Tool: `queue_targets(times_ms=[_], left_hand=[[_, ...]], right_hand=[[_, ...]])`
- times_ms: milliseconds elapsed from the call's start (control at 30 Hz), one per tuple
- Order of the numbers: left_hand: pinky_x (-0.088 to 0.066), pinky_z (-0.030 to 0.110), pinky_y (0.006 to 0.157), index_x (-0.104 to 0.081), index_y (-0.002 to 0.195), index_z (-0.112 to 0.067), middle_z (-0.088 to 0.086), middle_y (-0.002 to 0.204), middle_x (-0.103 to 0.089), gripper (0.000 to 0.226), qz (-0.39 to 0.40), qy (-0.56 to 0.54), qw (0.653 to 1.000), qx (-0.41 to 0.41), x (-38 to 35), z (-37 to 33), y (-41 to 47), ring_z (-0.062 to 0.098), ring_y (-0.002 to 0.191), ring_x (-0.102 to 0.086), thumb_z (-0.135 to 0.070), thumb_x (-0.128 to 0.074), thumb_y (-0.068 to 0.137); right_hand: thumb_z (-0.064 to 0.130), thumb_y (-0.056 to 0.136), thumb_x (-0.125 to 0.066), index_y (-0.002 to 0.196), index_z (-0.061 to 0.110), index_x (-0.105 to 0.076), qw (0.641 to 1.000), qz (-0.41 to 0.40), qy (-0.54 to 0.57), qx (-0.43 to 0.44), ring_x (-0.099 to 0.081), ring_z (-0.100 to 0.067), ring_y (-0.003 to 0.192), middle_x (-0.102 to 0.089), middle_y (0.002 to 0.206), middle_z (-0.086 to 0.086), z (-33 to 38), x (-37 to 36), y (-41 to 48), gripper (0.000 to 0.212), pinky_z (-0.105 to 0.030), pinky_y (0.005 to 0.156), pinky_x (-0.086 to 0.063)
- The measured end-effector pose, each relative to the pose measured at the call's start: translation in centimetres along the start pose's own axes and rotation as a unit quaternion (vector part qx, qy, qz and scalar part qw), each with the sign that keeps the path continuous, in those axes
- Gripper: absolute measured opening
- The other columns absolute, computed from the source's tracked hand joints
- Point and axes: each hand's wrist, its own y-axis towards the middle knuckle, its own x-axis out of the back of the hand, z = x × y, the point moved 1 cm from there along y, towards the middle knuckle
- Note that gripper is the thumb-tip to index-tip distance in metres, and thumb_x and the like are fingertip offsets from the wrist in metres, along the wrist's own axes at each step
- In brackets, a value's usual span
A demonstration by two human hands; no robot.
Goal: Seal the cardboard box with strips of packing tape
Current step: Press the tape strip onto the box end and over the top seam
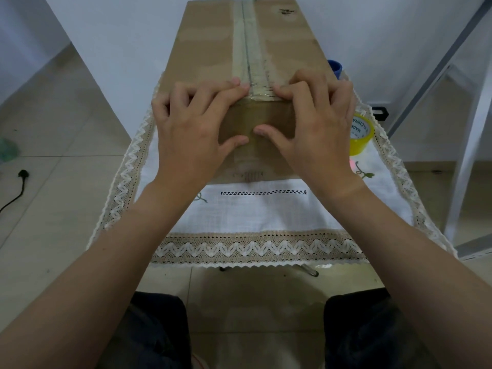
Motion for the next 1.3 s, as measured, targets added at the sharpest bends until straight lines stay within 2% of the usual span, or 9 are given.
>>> queue_targets(times_ms=[233, 400, 467, 567, 700, 800, 967, 1167, 1300], left_hand=[[-0.033, 0.045, 0.108, -0.042, 0.153, -0.032, -0.013, 0.154, -0.050, 0.106, 0.030, 0.094, 0.995, -0.032, -0.2, -0.1, -0.6, 0.025, 0.124, -0.048, -0.075, -0.072, 0.061], [-0.030, 0.048, 0.112, -0.029, 0.160, -0.028, -0.008, 0.161, -0.042, 0.126, 0.057, 0.128, 0.989, -0.055, 0.1, 0.0, -0.8, 0.029, 0.135, -0.048, -0.071, -0.079, 0.052], [-0.028, 0.049, 0.113, -0.024, 0.161, -0.027, -0.006, 0.163, -0.039, 0.134, 0.075, 0.138, 0.986, -0.060, 0.1, 0.2, -0.8, 0.030, 0.139, -0.045, -0.068, -0.084, 0.048], [-0.030, 0.048, 0.111, -0.031, 0.159, -0.027, -0.008, 0.161, -0.043, 0.126, 0.071, 0.121, 0.989, -0.049, 0.0, 0.3, -0.8, 0.027, 0.135, -0.044, -0.074, -0.079, 0.053], [-0.034, 0.047, 0.101, -0.060, 0.140, -0.034, -0.017, 0.143, -0.060, 0.065, 0.005, 0.032, 0.999, 0.013, 0.1, -0.7, 0.1, 0.027, 0.118, -0.056, -0.076, -0.051, 0.091], [-0.031, 0.045, 0.098, -0.068, 0.122, -0.036, -0.019, 0.125, -0.068, 0.044, -0.013, -0.008, 0.997, 0.074, 0.0, -1.6, 1.3, 0.023, 0.112, -0.055, -0.066, -0.043, 0.102], [-0.031, 0.045, 0.095, -0.071, 0.113, -0.036, -0.018, 0.118, -0.070, 0.039, -0.020, -0.037, 0.994, 0.100, -0.1, -1.6, 1.6, 0.023, 0.108, -0.055, -0.064, -0.050, 0.098], [-0.033, 0.046, 0.094, -0.067, 0.123, -0.035, -0.014, 0.122, -0.066, 0.050, 0.012, -0.002, 0.998, 0.061, 0.1, -1.3, 1.0, 0.028, 0.108, -0.054, -0.068, -0.062, 0.085], [-0.032, 0.046, 0.095, -0.059, 0.134, -0.036, -0.014, 0.135, -0.062, 0.071, 0.027, 0.026, 0.999, 0.024, 0.0, -0.7, 0.5, 0.030, 0.109, -0.053, -0.070, -0.072, 0.073]], right_hand=[[0.083, 0.069, -0.071, 0.132, 0.021, -0.059, 0.999, -0.021, -0.022, 0.013, -0.040, -0.029, 0.123, -0.060, 0.136, -0.006, -0.6, -1.5, -1.0, 0.090, -0.053, 0.111, -0.038], [0.089, 0.056, -0.073, 0.148, 0.025, -0.036, 0.993, 0.000, -0.108, 0.049, -0.035, -0.032, 0.140, -0.050, 0.148, -0.012, -1.0, -2.2, -2.2, 0.118, -0.059, 0.123, -0.021], [0.088, 0.054, -0.075, 0.149, 0.025, -0.036, 0.992, 0.007, -0.112, 0.050, -0.034, -0.031, 0.142, -0.049, 0.149, -0.012, -0.9, -2.1, -2.2, 0.121, -0.060, 0.123, -0.020], [0.090, 0.064, -0.069, 0.142, 0.023, -0.052, 0.997, 0.001, -0.061, 0.039, -0.043, -0.034, 0.134, -0.055, 0.141, -0.012, -0.6, -1.2, -1.7, 0.104, -0.060, 0.121, -0.025], [0.068, 0.093, -0.060, 0.116, 0.023, -0.071, 0.999, -0.029, 0.018, -0.022, -0.052, -0.034, 0.107, -0.061, 0.115, -0.009, 0.2, 0.0, 0.0, 0.052, -0.048, 0.098, -0.043], [0.059, 0.096, -0.062, 0.100, 0.021, -0.073, 0.997, -0.047, 0.033, -0.052, -0.053, -0.035, 0.096, -0.060, 0.101, -0.010, 0.6, -0.1, 1.2, 0.040, -0.045, 0.085, -0.046], [0.061, 0.091, -0.066, 0.094, 0.021, -0.072, 0.996, -0.049, 0.033, -0.067, -0.053, -0.035, 0.095, -0.060, 0.099, -0.009, 0.6, -0.5, 1.5, 0.041, -0.046, 0.083, -0.046], [0.064, 0.092, -0.065, 0.111, 0.015, -0.068, 0.999, -0.030, -0.021, -0.012, -0.055, -0.038, 0.097, -0.062, 0.110, -0.014, 0.5, -0.3, 0.3, 0.053, -0.045, 0.084, -0.047], [0.066, 0.087, -0.067, 0.128, 0.021, -0.064, 1.000, 0.004, -0.026, 0.014, -0.055, -0.039, 0.110, -0.061, 0.127, -0.011, -0.2, -0.2, -0.3, 0.061, -0.044, 0.095, -0.045]])
